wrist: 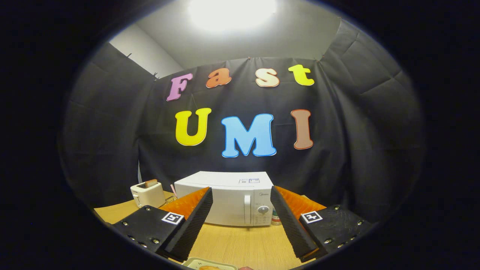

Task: Open the microwave, put the food inside, and close the microwave door.

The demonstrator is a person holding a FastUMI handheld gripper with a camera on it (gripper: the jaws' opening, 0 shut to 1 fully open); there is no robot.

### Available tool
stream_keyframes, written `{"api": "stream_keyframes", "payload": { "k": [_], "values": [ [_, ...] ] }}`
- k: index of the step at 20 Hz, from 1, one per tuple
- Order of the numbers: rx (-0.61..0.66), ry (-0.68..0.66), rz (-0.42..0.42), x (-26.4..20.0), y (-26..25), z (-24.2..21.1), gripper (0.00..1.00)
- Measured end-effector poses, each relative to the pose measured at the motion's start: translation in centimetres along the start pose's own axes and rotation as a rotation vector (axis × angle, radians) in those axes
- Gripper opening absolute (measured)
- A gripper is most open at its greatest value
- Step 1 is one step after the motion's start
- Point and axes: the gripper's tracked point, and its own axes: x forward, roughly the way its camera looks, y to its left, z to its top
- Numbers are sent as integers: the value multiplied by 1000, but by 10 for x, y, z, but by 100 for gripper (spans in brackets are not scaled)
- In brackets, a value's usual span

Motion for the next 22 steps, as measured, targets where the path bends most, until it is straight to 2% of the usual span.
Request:
{"api": "stream_keyframes", "payload": {
  "k": [8, 16, 22],
  "values": [
    [-14, 1, -2, 36, -3, -15, 98],
    [-18, 22, 3, 104, -13, -46, 98],
    [-31, 67, 10, 156, -15, -86, 98]
  ]
}}
